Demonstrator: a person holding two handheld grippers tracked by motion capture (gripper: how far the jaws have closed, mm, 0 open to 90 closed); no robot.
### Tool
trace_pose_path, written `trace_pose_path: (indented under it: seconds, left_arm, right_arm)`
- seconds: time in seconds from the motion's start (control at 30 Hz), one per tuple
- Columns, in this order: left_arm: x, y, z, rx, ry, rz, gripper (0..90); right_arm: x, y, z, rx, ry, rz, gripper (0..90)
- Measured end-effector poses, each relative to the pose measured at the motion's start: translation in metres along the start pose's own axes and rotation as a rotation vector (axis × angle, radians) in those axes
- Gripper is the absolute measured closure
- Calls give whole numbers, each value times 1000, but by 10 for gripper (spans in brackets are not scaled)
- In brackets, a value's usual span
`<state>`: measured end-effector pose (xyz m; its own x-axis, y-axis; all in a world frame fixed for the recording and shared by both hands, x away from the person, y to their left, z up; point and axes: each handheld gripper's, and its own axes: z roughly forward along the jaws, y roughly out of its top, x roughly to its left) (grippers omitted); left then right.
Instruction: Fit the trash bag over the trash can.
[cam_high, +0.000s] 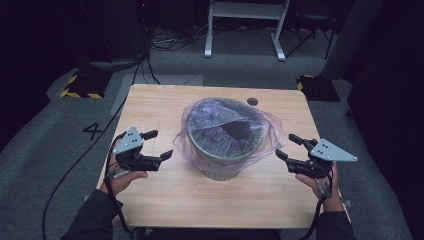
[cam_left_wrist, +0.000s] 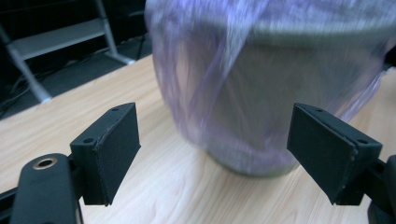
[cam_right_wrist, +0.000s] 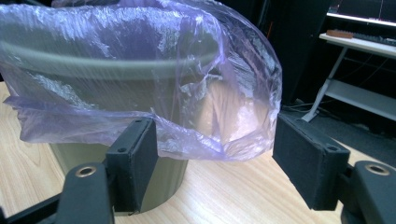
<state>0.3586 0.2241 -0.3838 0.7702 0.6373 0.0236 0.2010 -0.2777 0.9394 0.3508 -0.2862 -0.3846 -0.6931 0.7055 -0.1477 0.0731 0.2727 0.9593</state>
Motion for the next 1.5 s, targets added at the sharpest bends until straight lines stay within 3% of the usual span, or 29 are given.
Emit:
trace_pose_path:
  seconds: [0.1,0.17,0.27,0.33,0.43,0.5,0.63,0.7,0.77,0.87,0.93,1.0,1.1,1.27,1.37,1.5]
  left_arm:
    - [4,10,8,0,10,0,175]
    - [5,14,14,1,-10,-4,187]
    - [4,22,23,-5,-4,11,216]
    - [3,24,26,-9,13,13,265]
    - [6,28,29,-10,-2,6,314]
    - [7,29,30,-13,-15,13,373]
    - [7,32,29,-24,-60,23,309]
    - [8,32,30,-14,-57,34,270]
    - [8,32,34,14,-38,44,271]
    - [10,34,40,48,4,50,422]
    - [11,36,41,41,-10,43,500]
    - [12,38,42,26,-14,52,600]
    - [12,41,43,14,-8,77,709]
    - [16,44,47,13,3,84,797]
    - [20,45,49,5,22,74,833]
    - [29,44,51,-17,27,42,881]
  right_arm:
    - [0,4,-1,12,14,-17,334]
    - [0,4,-2,63,29,-42,329]
    - [0,-3,-4,171,26,-90,316]
    - [-3,-11,-7,209,37,-81,303]
    - [-9,-12,-14,172,38,-40,301]
    - [-12,-4,-21,109,34,-12,298]
    - [-15,17,-26,65,-19,-4,306]
    - [-17,26,-21,53,-42,0,313]
    - [-21,35,-13,40,-35,4,324]
    - [-28,45,6,34,-17,22,339]
    - [-35,50,20,41,20,52,349]
    - [-41,53,36,77,13,46,441]
    - [-47,55,53,99,18,56,473]
    - [-51,54,76,157,40,41,473]
    - [-53,56,85,161,24,21,505]
    - [-58,57,90,137,37,77,568]
